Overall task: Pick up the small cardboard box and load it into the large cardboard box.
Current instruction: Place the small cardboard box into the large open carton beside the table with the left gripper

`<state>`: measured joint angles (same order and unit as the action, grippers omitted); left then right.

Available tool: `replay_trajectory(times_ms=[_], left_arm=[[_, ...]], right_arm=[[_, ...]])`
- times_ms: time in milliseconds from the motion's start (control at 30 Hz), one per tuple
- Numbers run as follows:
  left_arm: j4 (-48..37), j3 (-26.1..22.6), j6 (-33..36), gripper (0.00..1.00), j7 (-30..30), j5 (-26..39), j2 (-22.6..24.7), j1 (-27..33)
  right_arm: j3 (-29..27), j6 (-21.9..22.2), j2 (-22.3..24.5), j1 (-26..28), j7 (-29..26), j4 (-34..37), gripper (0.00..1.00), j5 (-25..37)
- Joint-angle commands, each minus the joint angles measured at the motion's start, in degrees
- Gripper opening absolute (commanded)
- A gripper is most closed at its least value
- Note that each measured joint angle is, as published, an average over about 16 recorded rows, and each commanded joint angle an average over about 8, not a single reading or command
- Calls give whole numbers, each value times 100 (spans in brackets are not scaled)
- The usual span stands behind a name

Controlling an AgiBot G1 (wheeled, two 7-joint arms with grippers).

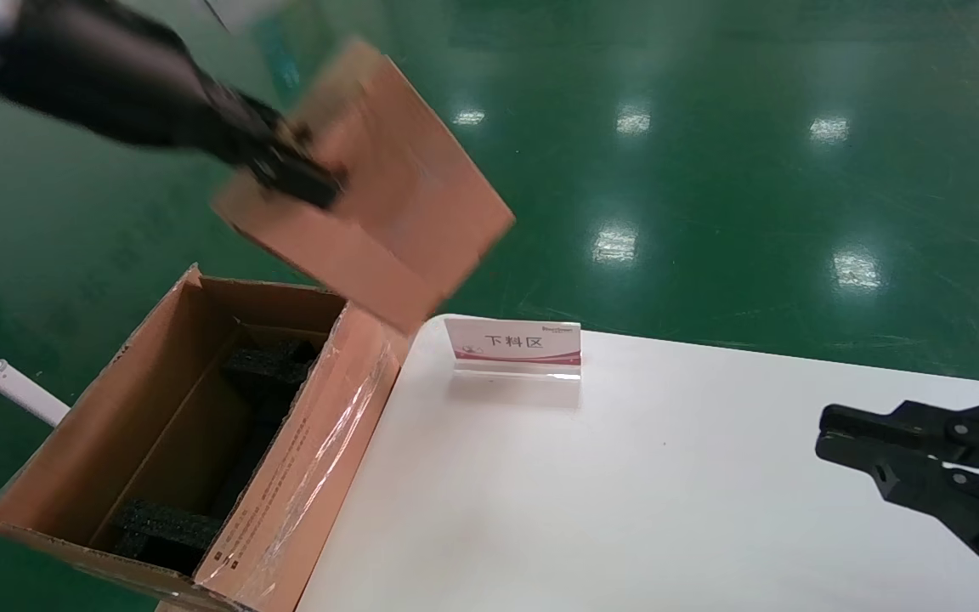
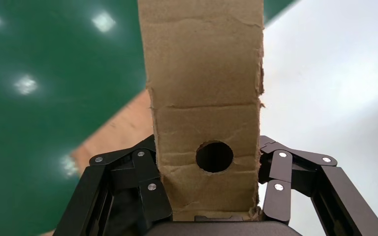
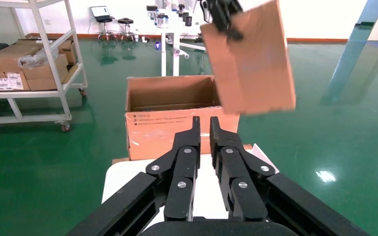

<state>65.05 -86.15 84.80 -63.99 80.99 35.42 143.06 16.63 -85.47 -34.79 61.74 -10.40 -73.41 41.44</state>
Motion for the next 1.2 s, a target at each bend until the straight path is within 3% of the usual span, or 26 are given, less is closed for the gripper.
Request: replay_trajectory(times_ms=[33, 267, 633, 900, 1200], left_arm=[[-241, 85, 125, 0, 149, 72, -7, 258], [-852, -312, 636, 0, 580, 524, 25, 902], [-1433, -2129, 697, 0, 738, 395, -45, 1492], [-1787, -3111, 593, 0, 709, 60, 97, 1378], [-2058, -3436, 258, 0, 585, -128, 14, 771]], right_arm=[[1, 0, 0, 0, 0, 0, 100, 0], [3, 1, 1, 1, 2, 0, 100, -2], [7, 3, 3, 2, 4, 0, 100, -5], [10, 4, 4, 2, 5, 0, 100, -7], [13, 5, 5, 3, 6, 0, 100, -9]])
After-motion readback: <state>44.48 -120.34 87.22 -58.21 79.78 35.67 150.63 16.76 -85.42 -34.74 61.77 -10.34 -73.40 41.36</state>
